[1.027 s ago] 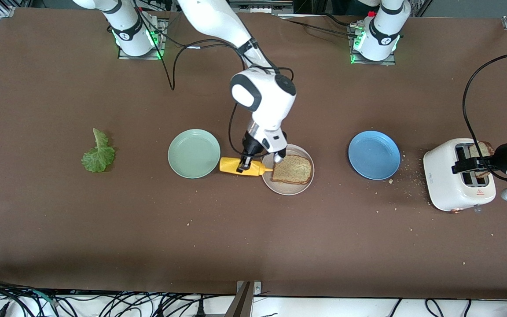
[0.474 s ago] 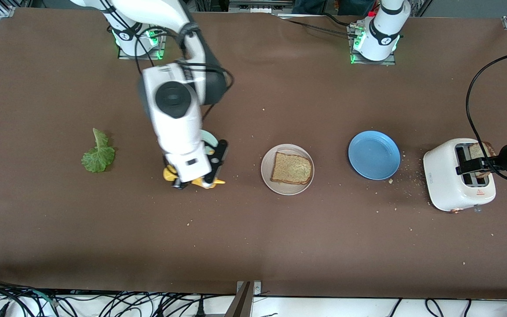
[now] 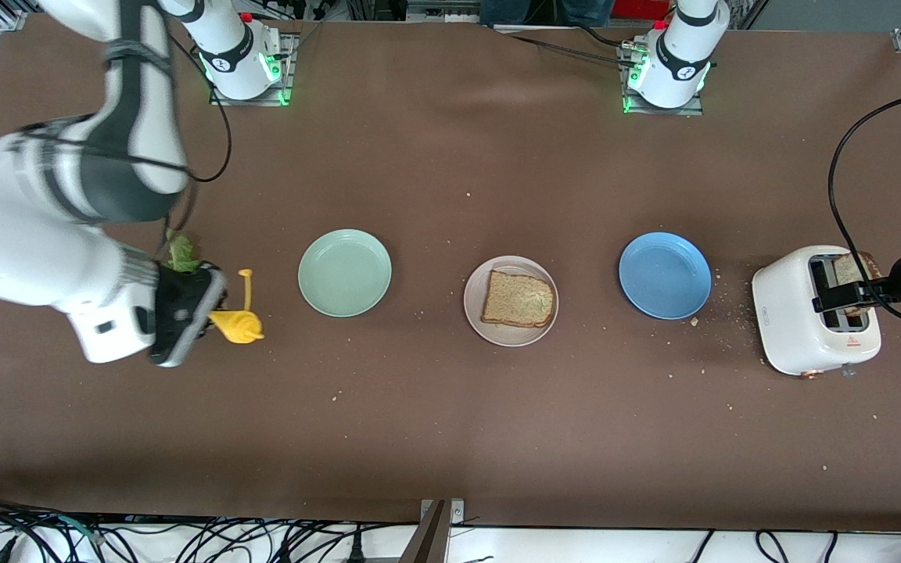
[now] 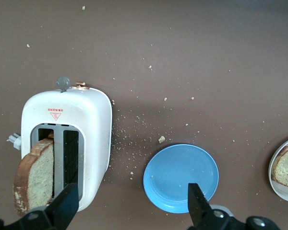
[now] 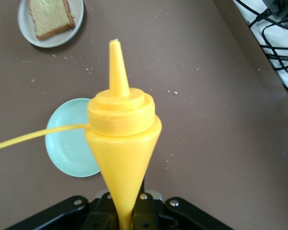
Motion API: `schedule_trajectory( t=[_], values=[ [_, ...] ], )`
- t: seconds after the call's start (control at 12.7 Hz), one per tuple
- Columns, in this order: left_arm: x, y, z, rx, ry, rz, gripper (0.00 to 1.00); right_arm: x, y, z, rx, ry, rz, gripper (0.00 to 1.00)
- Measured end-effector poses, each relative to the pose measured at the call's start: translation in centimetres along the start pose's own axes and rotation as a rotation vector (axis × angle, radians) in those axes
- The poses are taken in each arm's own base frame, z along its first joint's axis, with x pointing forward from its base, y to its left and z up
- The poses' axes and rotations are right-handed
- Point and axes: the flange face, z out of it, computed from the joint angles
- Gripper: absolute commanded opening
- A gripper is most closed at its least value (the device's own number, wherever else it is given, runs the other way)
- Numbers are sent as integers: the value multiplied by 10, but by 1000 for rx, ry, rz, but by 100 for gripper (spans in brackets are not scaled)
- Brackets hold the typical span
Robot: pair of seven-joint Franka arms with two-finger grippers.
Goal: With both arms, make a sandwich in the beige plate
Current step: 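Carry the yellow bottle back beside the lettuce with the right gripper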
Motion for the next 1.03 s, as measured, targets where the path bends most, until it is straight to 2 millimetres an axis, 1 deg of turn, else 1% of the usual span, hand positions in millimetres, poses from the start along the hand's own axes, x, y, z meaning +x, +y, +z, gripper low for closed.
schedule_trajectory(
  t=[0.08, 0.16, 0.24, 0.39, 0.63, 0.87, 1.03],
  values=[
    [1, 0, -1, 0, 11, -1, 100, -26, 15, 0, 69, 70, 9, 0],
    [2, -1, -2, 0, 15, -2, 100, -53, 31, 7, 121, 142, -2, 0],
    [2, -2, -2, 0, 18, -3, 100, -79, 44, 17, 157, 205, -23, 0],
    [2, -3, -3, 0, 19, -5, 100, -120, 58, 43, 205, 297, -73, 0],
    [2, -3, -3, 0, 23, -5, 100, -162, 61, 92, 260, 433, -140, 0],
    [3, -3, -4, 0, 26, -4, 100, -204, 54, 140, 277, 567, -198, 0],
    [3, -3, -4, 0, 26, -4, 100, -226, 48, 170, 266, 649, -245, 0]
  ],
)
